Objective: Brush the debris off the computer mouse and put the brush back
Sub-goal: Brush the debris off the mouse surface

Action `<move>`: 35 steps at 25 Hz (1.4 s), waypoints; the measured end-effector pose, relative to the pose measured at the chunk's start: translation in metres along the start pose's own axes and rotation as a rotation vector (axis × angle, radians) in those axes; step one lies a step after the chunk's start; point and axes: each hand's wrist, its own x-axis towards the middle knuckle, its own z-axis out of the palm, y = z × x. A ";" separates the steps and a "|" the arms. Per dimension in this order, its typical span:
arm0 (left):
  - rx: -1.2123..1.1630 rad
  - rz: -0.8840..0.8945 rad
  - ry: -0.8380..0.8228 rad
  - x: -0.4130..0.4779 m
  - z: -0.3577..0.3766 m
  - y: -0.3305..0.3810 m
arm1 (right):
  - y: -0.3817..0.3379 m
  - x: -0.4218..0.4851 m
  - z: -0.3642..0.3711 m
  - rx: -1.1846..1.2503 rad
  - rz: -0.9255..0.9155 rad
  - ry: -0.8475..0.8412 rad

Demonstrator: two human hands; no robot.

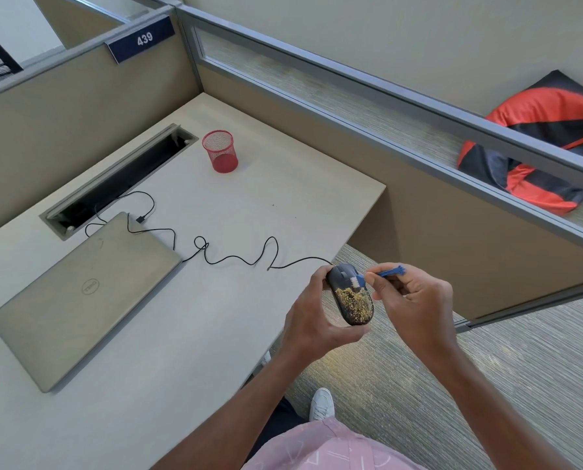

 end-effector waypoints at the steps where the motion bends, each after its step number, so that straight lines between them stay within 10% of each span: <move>1: -0.001 0.001 0.001 0.000 -0.001 0.001 | 0.000 0.001 0.002 0.008 0.002 0.001; 35: 0.025 -0.028 0.002 0.009 -0.004 0.006 | 0.003 0.016 0.009 -0.100 -0.200 -0.158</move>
